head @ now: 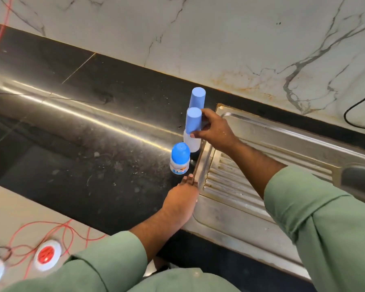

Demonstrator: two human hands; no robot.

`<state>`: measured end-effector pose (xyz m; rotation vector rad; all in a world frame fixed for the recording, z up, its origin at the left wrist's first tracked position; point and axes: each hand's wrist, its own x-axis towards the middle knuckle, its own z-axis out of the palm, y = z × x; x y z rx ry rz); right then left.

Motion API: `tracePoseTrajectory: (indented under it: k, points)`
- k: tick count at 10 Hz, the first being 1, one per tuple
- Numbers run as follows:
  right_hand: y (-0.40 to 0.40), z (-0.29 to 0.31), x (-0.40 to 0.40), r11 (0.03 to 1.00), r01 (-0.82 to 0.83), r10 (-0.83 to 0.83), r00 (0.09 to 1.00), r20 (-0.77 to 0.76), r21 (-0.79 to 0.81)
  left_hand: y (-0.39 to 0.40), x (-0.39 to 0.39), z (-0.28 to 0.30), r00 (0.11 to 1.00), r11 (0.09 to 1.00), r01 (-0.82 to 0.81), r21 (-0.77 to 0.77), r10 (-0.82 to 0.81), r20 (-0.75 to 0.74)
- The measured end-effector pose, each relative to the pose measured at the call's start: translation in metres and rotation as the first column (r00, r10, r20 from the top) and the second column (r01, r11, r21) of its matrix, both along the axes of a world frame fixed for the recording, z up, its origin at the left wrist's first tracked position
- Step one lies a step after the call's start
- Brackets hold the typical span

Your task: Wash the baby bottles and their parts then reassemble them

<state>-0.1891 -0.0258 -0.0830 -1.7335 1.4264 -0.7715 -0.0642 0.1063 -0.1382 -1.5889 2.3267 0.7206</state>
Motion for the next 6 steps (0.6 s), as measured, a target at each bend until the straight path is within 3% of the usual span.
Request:
tracePoseTrajectory:
  k: [3, 5, 6]
  points:
    - [0.006, -0.014, 0.005, 0.997, 0.048, -0.049, 0.999, -0.012, -0.055, -0.006, 0.006, 0.008, 0.998, 0.998, 0.057, 0.009, -0.057, 0.004]
    - [0.010, -0.024, 0.004, 0.995, 0.095, -0.095, 0.995, 0.012, -0.004, -0.008, 0.010, 0.004, 0.996, 0.997, 0.069, -0.033, -0.071, -0.053]
    - [0.019, -0.030, -0.003, 0.981, 0.192, -0.193, 0.981, 0.014, 0.014, -0.007, 0.010, 0.004, 0.996, 0.997, 0.064, -0.031, -0.066, -0.052]
